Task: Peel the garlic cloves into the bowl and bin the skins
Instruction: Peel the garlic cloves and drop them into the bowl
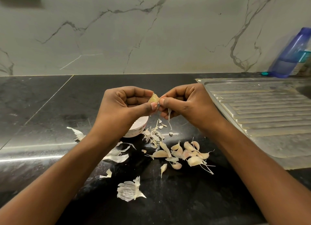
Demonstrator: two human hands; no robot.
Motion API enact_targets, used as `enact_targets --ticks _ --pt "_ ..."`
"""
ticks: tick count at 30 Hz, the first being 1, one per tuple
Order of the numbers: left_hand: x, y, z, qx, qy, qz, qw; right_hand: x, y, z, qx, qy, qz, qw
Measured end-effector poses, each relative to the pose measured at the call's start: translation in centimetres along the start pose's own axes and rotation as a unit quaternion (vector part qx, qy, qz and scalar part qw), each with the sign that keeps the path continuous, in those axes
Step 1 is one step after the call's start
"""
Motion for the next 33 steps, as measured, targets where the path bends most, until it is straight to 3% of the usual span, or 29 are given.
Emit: enact_targets --ticks 10,21,33 --pt "-0.02 -0.20 0.00 0.004 0.003 -0.018 1.000 0.16 -0.11 0.07 0.010 0.000 -0.007 1.000" --pt "0.22 -0.04 -0.44 0.013 -0.077 0.156 0.985 0.03 -0.46 -0.03 -0.019 0.005 -0.008 1.000" --pt "0.56 0.09 -0.61 0.024 -0.089 0.165 0.982 -0.13 -0.83 -0.07 0.009 0.005 -0.013 1.000"
Point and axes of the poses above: each hand's wrist, its own z-axis away from the middle knuckle, its own y-axis out of the palm, x = y × z, the point moved 3 cm from there along -z, towards the middle knuckle, and after that the axes turned 13 degrees about z, right-handed, at the moved point
